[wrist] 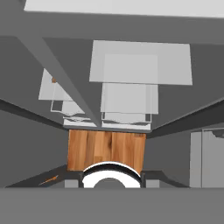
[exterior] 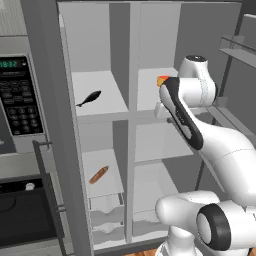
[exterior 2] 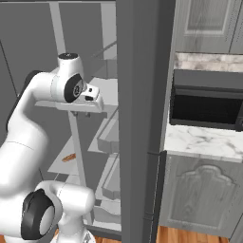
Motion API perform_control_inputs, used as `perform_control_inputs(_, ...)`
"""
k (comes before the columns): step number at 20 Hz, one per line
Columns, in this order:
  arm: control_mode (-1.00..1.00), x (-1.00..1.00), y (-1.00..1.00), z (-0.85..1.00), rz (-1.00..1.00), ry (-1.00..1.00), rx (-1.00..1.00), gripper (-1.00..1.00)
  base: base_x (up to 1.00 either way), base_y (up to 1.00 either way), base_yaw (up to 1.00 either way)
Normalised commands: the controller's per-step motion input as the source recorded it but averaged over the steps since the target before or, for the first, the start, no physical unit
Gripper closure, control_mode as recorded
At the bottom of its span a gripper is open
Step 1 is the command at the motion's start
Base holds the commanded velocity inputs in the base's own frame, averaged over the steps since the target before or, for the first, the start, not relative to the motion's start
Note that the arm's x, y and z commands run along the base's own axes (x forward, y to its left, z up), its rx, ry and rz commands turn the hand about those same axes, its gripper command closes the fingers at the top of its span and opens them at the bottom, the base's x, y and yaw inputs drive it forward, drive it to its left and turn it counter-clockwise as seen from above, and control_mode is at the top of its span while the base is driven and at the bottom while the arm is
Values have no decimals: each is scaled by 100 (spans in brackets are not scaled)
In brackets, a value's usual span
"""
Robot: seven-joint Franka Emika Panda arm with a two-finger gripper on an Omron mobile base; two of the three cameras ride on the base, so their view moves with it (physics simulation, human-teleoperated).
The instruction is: Pick up the frozen fish from the freezer, place it on any shelf in the fridge, and close the fridge and freezer doors when done.
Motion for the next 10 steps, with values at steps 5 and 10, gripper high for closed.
perform_control_inputs(5, -100, -9, 0, 0, 0, -1, 0, -100, 0, 0, 0)
perform_control_inputs(10, -100, -36, 0, 0, 1, -2, 3, -100, 0, 0, 0)
